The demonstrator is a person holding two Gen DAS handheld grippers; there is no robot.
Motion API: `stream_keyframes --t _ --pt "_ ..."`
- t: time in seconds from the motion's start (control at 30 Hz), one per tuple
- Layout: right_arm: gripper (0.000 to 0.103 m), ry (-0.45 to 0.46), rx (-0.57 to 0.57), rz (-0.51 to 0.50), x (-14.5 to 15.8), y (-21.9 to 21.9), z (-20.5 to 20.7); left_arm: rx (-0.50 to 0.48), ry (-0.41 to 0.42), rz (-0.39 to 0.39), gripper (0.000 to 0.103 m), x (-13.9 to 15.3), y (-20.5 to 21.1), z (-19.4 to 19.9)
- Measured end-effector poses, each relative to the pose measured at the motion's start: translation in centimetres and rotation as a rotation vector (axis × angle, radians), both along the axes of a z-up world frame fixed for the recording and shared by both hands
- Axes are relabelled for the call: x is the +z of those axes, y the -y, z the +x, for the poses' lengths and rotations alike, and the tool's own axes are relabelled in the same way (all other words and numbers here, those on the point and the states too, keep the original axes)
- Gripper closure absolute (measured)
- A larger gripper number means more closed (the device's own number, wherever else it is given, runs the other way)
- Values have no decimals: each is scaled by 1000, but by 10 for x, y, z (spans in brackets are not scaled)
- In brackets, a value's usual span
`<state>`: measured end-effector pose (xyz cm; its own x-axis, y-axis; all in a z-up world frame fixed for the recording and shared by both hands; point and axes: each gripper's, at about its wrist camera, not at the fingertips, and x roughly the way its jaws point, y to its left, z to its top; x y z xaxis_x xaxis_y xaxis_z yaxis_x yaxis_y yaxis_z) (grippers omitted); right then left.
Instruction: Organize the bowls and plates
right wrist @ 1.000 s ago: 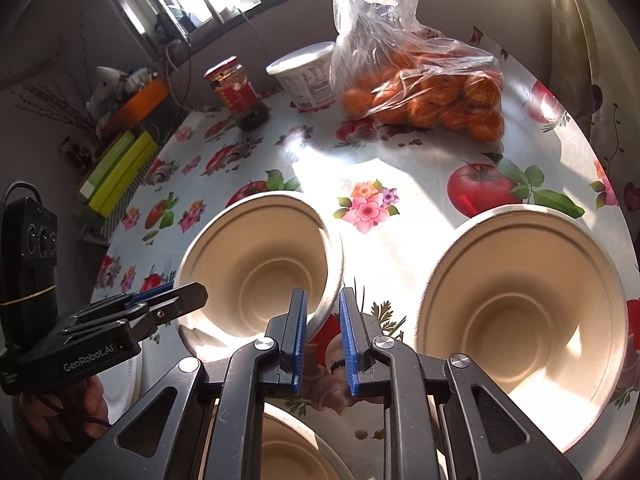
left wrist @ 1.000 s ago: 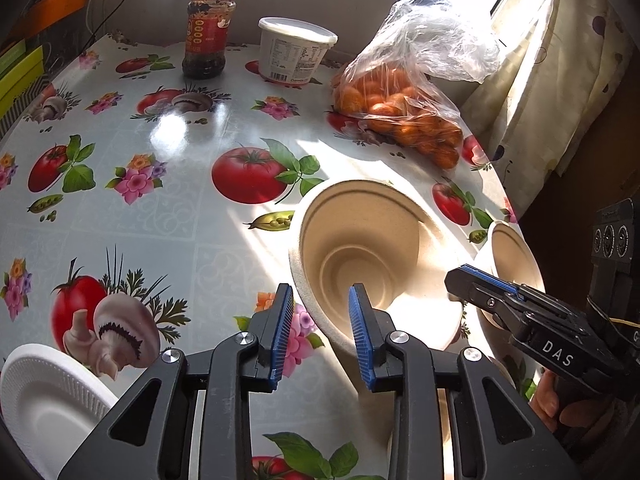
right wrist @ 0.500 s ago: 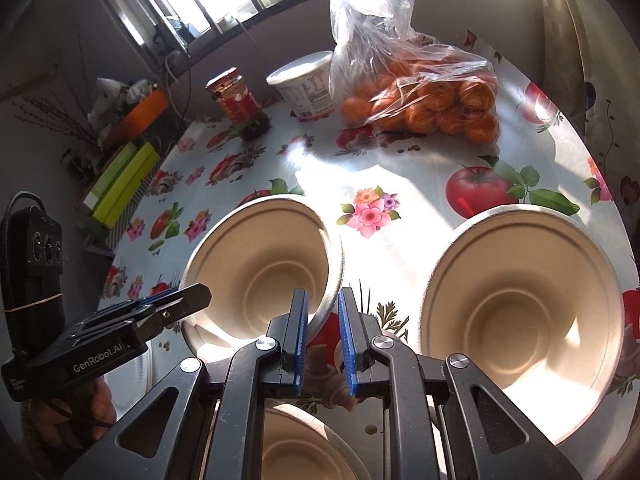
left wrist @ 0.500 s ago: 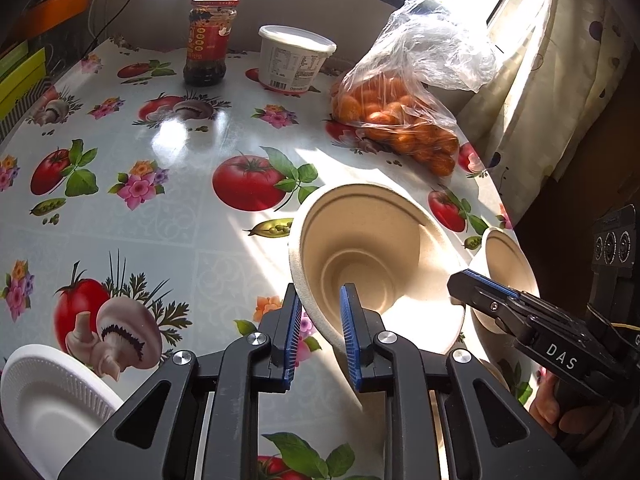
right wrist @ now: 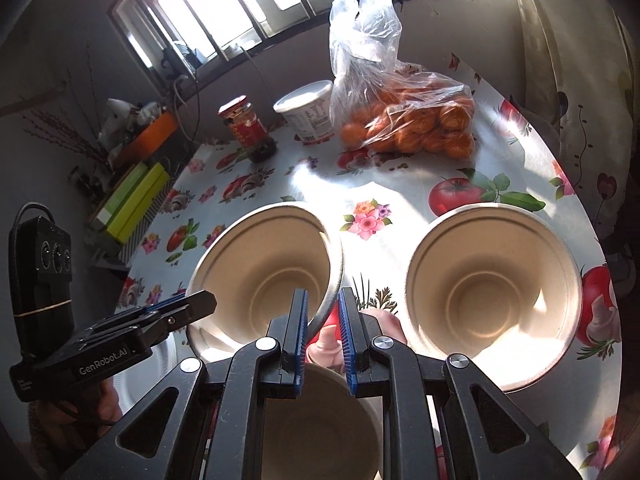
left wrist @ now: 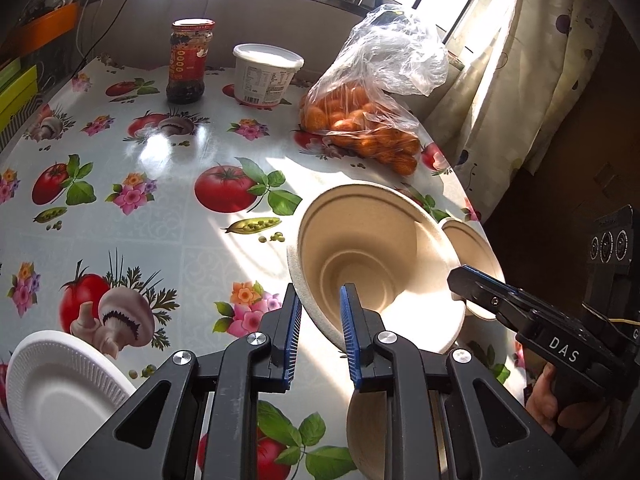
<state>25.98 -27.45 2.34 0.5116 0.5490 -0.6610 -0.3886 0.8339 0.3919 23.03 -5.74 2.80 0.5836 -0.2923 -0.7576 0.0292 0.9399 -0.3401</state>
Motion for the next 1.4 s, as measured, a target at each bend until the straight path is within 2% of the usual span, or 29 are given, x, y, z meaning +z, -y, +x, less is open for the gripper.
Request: stream_keyframes --t 0.27,0.83,1.4 --pt "87 20 -40 16 9 16 -33 -49 27 -4 82 9 11 -20" --pt "87 29 -93 34 7 31 -76 -99 16 6 82 6 24 -49" --pt "87 21 -135 39 -7 43 -113 -143 -4 23 82 -6 37 -75"
